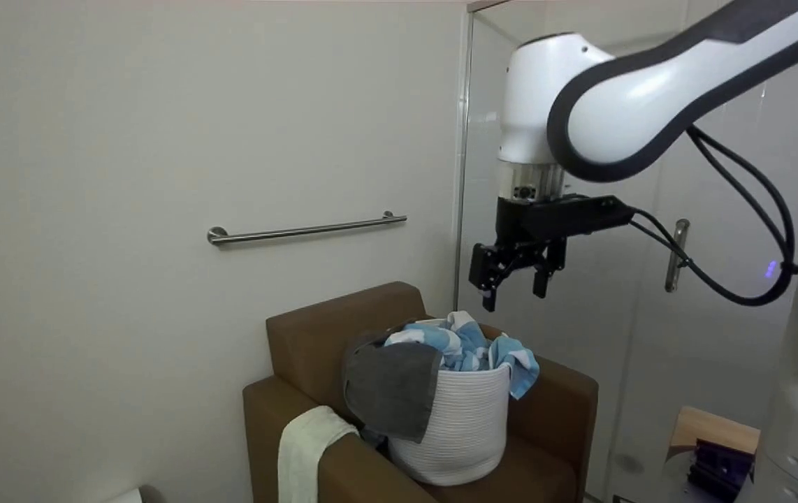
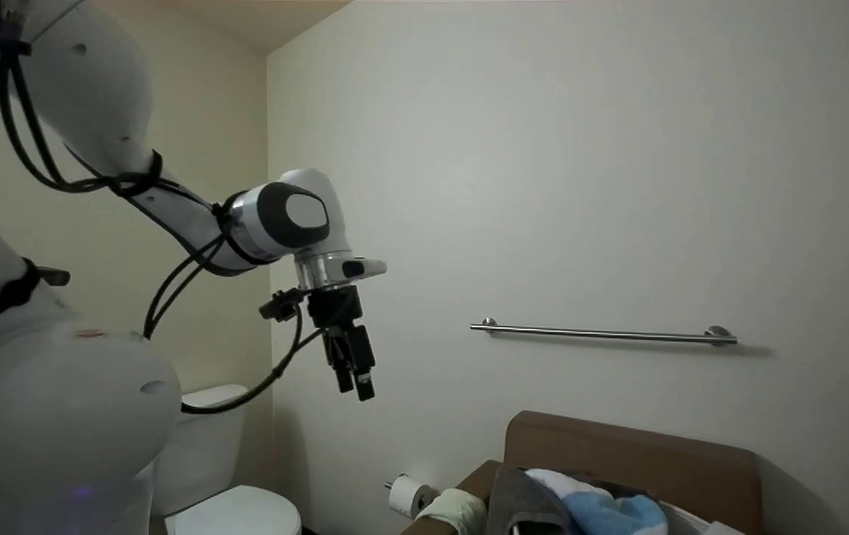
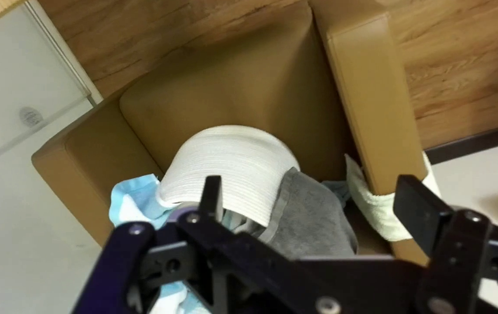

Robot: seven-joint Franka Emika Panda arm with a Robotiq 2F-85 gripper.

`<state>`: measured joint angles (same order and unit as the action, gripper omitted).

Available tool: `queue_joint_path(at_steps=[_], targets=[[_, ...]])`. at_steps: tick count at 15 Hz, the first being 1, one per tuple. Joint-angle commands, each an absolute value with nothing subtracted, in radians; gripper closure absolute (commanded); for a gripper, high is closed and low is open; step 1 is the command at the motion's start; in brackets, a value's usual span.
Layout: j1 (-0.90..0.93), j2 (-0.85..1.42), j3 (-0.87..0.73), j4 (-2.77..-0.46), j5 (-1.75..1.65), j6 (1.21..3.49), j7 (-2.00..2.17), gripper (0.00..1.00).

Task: Remove the gray towel from the carrier bag and put it on the handle of the couch

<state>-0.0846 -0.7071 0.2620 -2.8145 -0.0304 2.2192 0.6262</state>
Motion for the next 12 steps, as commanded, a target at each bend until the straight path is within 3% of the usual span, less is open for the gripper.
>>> queue_joint_path(at_steps=[1, 5, 6, 12], targets=[[-0.226, -0.507, 0.23, -2.817, -0.139, 2.442, 0.651, 0.0], [-0.387, -0.254, 0.212, -2.803, -0.32, 2.658, 0.696, 0.0], [-0.307, -0.376, 0.186, -2.812, -0.257, 2.567, 0.655, 0.0], [-0.289, -0.341, 0.162, -2.784, -0.269, 2.576, 0.656, 0.0]])
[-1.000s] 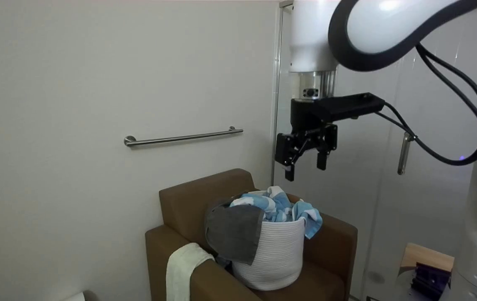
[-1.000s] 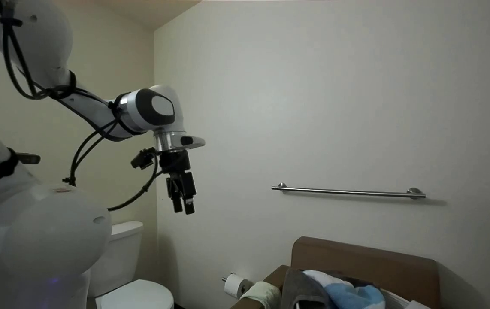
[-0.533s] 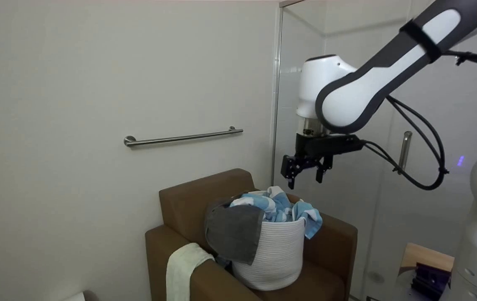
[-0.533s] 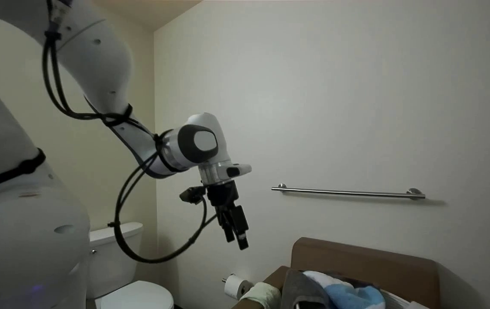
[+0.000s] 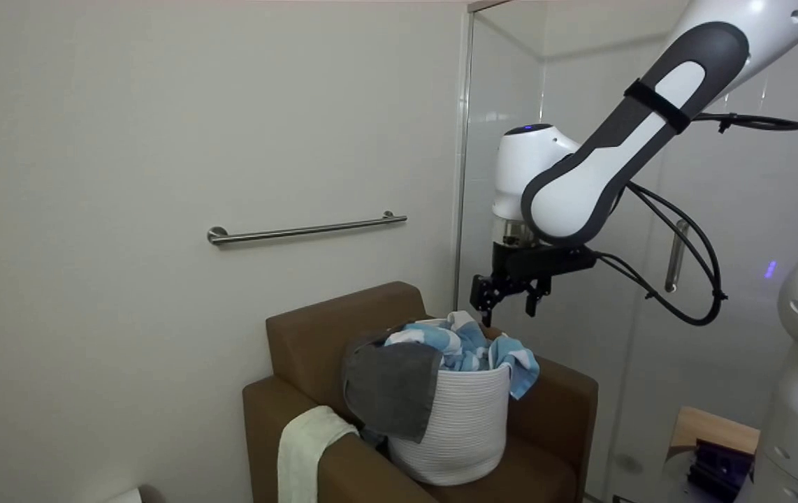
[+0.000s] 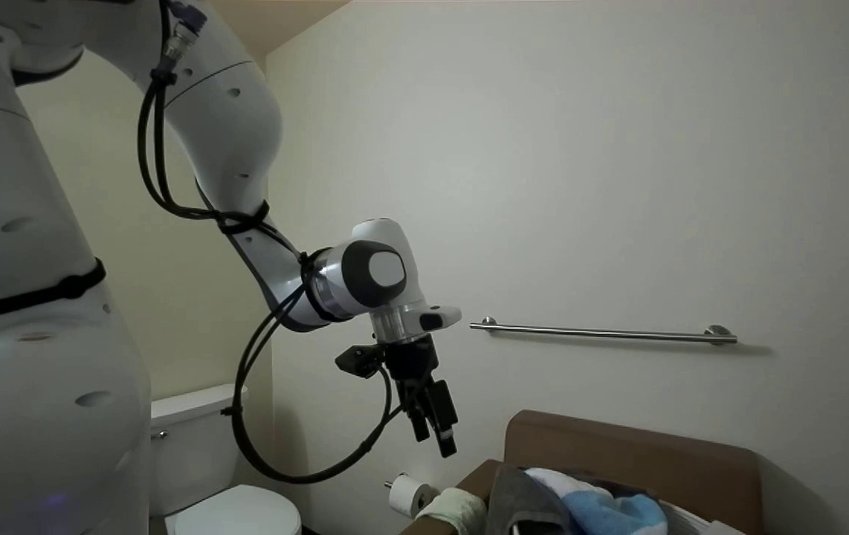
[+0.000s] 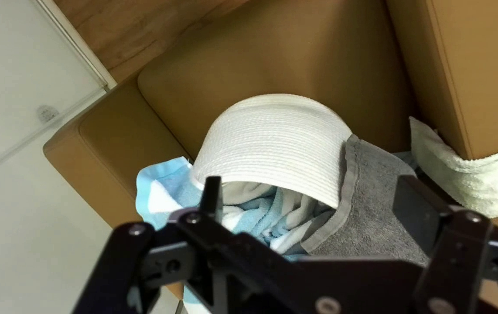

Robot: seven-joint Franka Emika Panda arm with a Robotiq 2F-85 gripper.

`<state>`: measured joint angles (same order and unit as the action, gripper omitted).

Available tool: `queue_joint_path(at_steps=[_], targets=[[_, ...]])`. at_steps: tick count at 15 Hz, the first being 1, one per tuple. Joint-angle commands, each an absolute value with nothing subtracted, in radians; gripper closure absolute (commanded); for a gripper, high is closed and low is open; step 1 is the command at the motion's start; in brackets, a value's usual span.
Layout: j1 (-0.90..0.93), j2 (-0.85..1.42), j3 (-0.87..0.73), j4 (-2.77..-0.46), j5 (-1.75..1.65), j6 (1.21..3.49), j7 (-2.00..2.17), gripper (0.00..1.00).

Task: Remove the gray towel from the carrier bag and put it on the handle of the couch

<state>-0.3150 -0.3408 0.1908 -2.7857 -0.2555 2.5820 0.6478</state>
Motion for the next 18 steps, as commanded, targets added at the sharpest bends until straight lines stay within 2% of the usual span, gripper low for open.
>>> queue_joint_path(at_steps=[1, 6, 9, 14, 15, 18], targets=[[-0.303, -0.325, 0.171, -2.764, -0.294, 2.582, 0.676, 0.0], [-0.44, -0.065, 0.28, -2.51, -0.579, 2.655, 0.975, 0.0], [-0.294, 0.113, 0.154, -2.355, -0.773, 2.57, 1.144, 0.0], [-0.112, 0.431, -0.01, -2.154, -0.643, 2.575, 1.017, 0.0], [-0.082, 0.32, -0.038, -2.249, -0.644, 2.596, 1.044, 0.0], [-0.029, 0.384, -0.086, -2.21, -0.629, 2.607, 1.044, 0.0]])
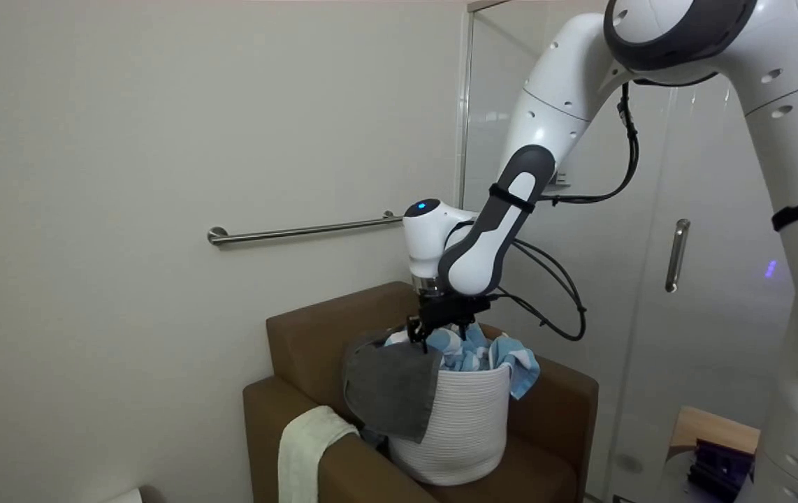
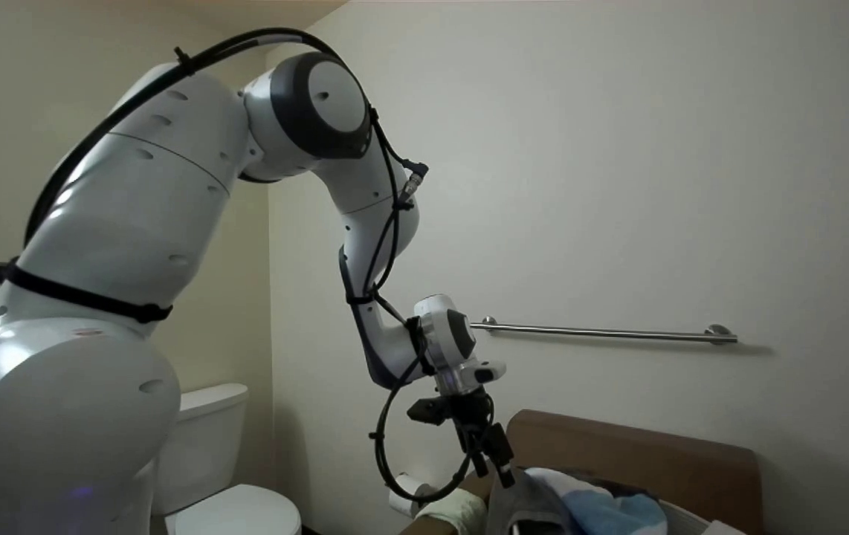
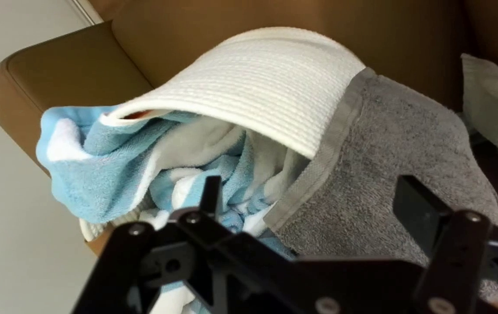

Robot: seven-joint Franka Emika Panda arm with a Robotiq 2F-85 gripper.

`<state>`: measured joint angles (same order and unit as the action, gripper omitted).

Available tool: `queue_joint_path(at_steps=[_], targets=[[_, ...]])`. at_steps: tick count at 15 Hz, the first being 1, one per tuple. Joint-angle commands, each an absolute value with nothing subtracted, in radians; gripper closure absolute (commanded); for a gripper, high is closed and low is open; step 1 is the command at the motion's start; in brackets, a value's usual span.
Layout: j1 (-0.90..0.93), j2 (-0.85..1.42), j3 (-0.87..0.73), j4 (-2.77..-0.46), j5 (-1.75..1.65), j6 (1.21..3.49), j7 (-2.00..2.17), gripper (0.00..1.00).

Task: Remove the gray towel from the carrier bag and put it on the handle of the couch

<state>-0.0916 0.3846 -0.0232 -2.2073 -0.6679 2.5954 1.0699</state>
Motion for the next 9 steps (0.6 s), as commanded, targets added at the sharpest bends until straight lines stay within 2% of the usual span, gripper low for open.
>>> queue_joint_path(at_steps=[1, 5, 9], targets=[[-0.027, 0.374, -0.088, -2.212, -0.631, 2.606, 1.045, 0.0], [-0.011, 0.379, -0.112, -2.174, -0.629, 2.605, 1.056, 0.0], [-0.037, 0.547, -0.099, -2.031, -0.393, 2.581, 0.901, 0.0]])
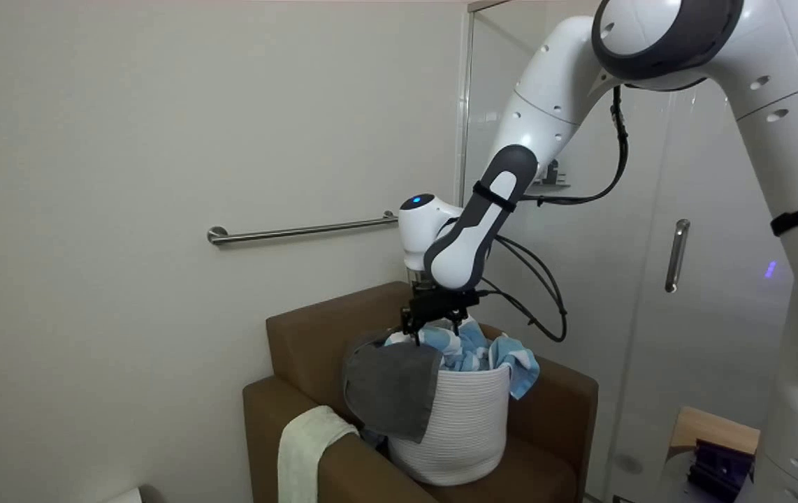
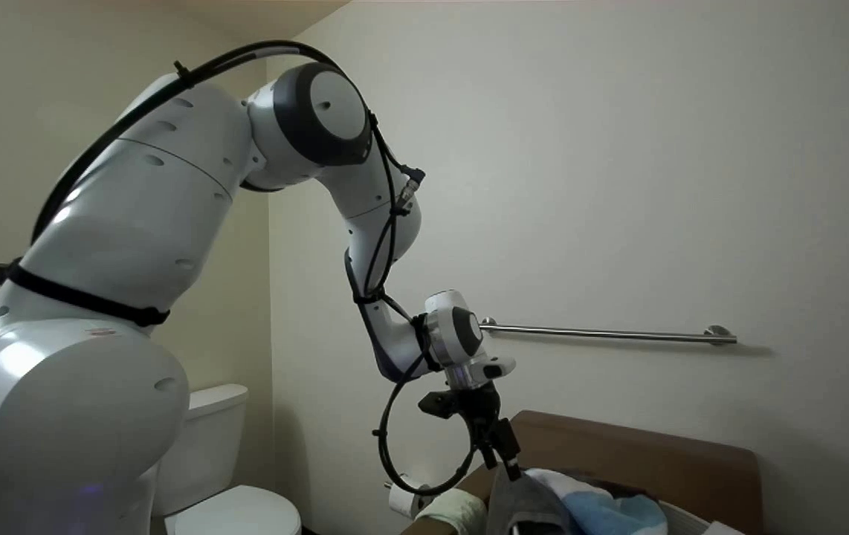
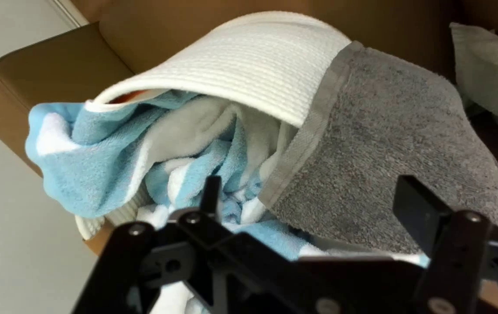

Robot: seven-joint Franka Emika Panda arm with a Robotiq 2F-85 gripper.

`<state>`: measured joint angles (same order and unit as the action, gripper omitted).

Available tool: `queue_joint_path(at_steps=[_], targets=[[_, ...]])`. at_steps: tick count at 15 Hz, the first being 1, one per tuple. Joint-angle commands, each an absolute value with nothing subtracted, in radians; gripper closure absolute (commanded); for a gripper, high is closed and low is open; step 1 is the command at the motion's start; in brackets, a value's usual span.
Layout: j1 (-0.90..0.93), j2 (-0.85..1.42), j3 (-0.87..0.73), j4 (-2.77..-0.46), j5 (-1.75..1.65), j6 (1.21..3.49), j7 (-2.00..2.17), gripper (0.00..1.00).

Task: Remove the gray towel from the carrier bag and put it on the handle of the couch

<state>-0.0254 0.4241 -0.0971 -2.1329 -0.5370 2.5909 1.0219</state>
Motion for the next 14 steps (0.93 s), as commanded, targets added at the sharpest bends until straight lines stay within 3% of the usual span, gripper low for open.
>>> queue_joint_path(at_steps=[1, 8, 9, 11, 14], targets=[[-0.046, 0.596, -0.097, -1.999, -0.342, 2.598, 0.847, 0.0], [-0.04, 0.828, -0.117, -1.812, -0.093, 2.627, 0.578, 0.0], [-0.037, 0.867, -0.125, -1.774, -0.078, 2.631, 0.567, 0.25], [-0.023, 0.911, -0.143, -1.722, -0.047, 2.634, 0.581, 0.33], [0.004, 0.948, -0.179, -1.666, -0.01, 2.649, 0.627, 0.54]])
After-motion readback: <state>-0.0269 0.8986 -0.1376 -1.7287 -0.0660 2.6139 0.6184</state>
